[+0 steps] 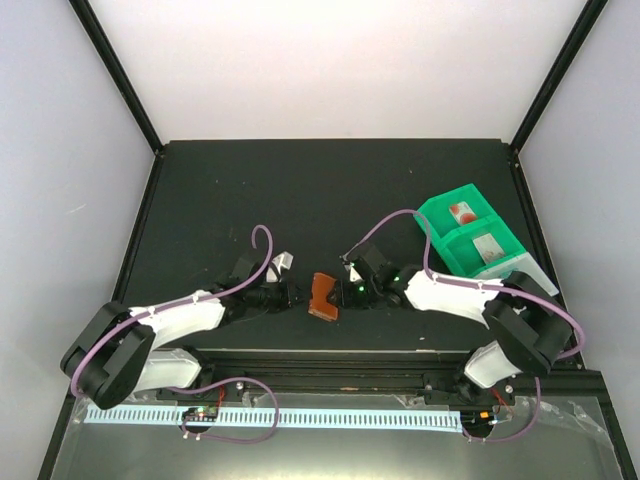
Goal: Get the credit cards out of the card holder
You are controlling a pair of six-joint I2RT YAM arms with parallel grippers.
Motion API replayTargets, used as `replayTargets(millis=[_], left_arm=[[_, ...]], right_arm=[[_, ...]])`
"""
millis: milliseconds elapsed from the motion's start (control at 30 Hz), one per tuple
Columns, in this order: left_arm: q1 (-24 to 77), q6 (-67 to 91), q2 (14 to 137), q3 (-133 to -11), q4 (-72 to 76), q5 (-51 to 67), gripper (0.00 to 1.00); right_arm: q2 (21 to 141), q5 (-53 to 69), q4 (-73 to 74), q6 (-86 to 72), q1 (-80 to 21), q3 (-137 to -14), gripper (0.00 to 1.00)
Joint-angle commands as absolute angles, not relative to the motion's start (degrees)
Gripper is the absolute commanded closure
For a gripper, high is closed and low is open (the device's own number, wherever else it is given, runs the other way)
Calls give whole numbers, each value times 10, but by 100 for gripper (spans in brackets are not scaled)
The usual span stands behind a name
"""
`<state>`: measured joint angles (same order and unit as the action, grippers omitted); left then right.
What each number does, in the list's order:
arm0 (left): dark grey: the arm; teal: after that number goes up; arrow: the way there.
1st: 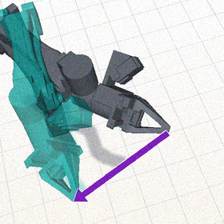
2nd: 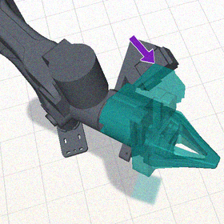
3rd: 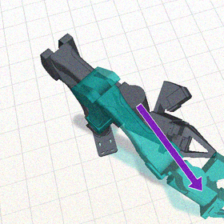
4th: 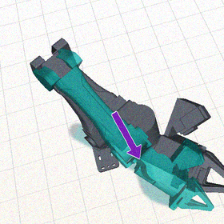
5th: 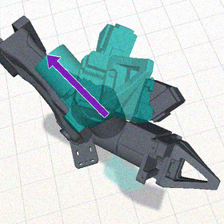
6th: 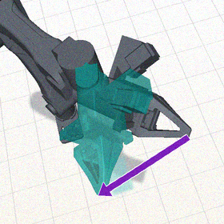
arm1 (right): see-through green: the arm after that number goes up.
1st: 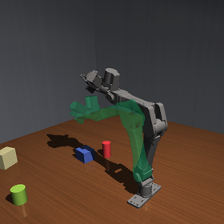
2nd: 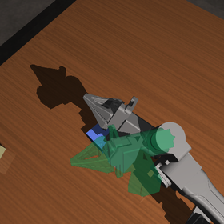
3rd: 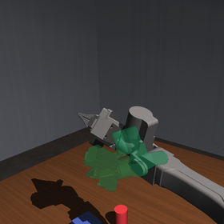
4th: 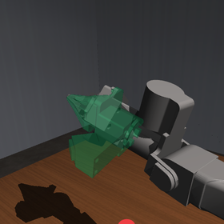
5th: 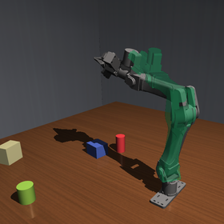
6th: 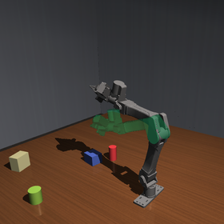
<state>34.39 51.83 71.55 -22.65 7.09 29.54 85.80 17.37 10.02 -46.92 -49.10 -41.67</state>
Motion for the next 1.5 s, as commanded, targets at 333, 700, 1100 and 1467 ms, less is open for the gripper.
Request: replayTargets(millis=[333,700,1100,1467], left_arm=[[358,512,703,-248,45,278,98],[364,524,690,-257,3,232,98],[364,532,705,-251,3,224,98],[363,493,639,-250,-54,174,60]], right_arm=[[925,131,78,-481,-493,-457,61],[910,52,110,-447,-493,-438,83],[871,21,95,-407,-493,-399,99],[793,82,37,-394,-493,-374,99]])
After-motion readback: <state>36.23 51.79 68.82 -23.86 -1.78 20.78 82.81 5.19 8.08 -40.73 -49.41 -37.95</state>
